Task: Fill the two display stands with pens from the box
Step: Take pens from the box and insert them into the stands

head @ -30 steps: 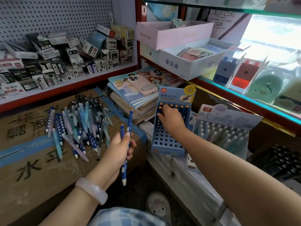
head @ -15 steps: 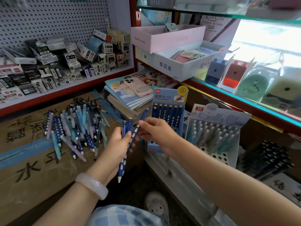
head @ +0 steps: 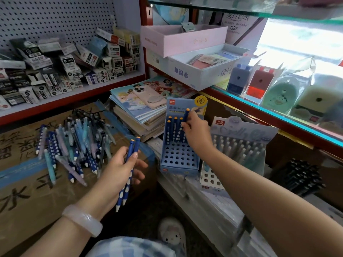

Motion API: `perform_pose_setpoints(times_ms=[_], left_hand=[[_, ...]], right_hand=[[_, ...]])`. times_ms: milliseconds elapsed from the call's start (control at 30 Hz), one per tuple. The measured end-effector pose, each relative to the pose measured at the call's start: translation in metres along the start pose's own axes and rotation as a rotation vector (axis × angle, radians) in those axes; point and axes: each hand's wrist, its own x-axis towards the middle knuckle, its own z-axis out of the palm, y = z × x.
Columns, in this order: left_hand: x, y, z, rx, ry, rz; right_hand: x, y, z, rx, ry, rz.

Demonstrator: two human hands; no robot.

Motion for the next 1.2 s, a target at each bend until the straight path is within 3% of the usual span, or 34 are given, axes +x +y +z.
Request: perform_pose_setpoints(times_ms=[367, 567, 767, 933, 1100, 1200], left_hand=[[0.001, -0.005, -0.003, 0.020, 0.035, 0.050], [0.008, -0.001, -0.003, -0.038, 0.062, 0.000], [0.008, -0.002, -0.002, 0.075, 0.009, 0.021], [0.003, -0.001, -0.003, 0.020, -0.027, 0.066], [0.003, 0.000, 0.008, 0.003, -0.011, 0.078], [0.001, 0.004, 0.014, 0.016, 0.013, 0.096]], right_hand=[[0.006, 0.003, 0.023, -0.238, -0.063, -0.085], [0.003, 0.008, 0.039, -0.301, -0.121, -0.032], [0.000, 0.018, 0.045, -0.323, -0.152, 0.031], [-0.029, 0.018, 0.042, -0.158, -0.192, 0.026], [-0.049, -0.035, 0.023, 0.518, -0.433, 0.059], [-0.056, -0.046, 0.015, 0.692, -0.517, 0.075]])
